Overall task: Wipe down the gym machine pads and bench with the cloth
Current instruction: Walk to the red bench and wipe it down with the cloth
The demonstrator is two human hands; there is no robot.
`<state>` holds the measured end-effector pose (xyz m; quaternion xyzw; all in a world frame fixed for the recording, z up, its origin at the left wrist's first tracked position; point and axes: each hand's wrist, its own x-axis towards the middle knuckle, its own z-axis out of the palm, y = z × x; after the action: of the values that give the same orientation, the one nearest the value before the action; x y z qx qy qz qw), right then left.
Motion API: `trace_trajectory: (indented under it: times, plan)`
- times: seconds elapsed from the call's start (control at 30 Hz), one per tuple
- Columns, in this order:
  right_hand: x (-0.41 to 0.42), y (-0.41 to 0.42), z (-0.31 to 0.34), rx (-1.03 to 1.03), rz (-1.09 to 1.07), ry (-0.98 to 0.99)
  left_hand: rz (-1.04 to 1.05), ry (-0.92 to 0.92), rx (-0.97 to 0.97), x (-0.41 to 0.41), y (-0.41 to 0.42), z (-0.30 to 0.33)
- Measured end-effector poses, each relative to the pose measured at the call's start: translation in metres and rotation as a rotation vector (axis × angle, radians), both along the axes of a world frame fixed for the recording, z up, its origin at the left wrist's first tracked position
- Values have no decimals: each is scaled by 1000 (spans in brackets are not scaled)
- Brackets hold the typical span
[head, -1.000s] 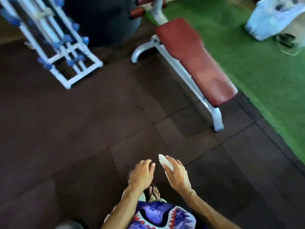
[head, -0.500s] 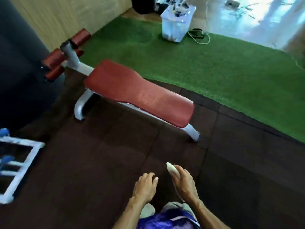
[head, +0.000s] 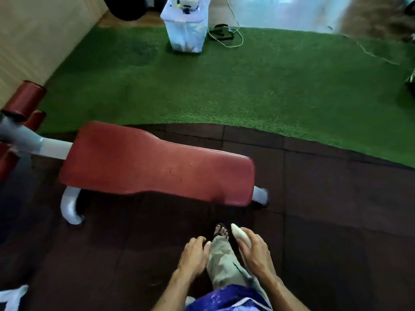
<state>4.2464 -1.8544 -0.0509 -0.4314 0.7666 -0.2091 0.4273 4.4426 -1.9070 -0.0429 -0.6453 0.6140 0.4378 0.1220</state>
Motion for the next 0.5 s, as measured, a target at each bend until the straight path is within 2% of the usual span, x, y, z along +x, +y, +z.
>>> trace_trajectory:
  times: [0.27, 0.4, 0.5]
  plan:
    - [-11, -115, -41, 80, -32, 23, 18, 30, 2, -10, -149, -48]
    - [-16, -165, -94, 101, -117, 31, -34, 19, -96, 0, -215, -100]
    - [-17, -199, -138, 92, -219, 63, -133, -4, -245, 14, -257, -147]
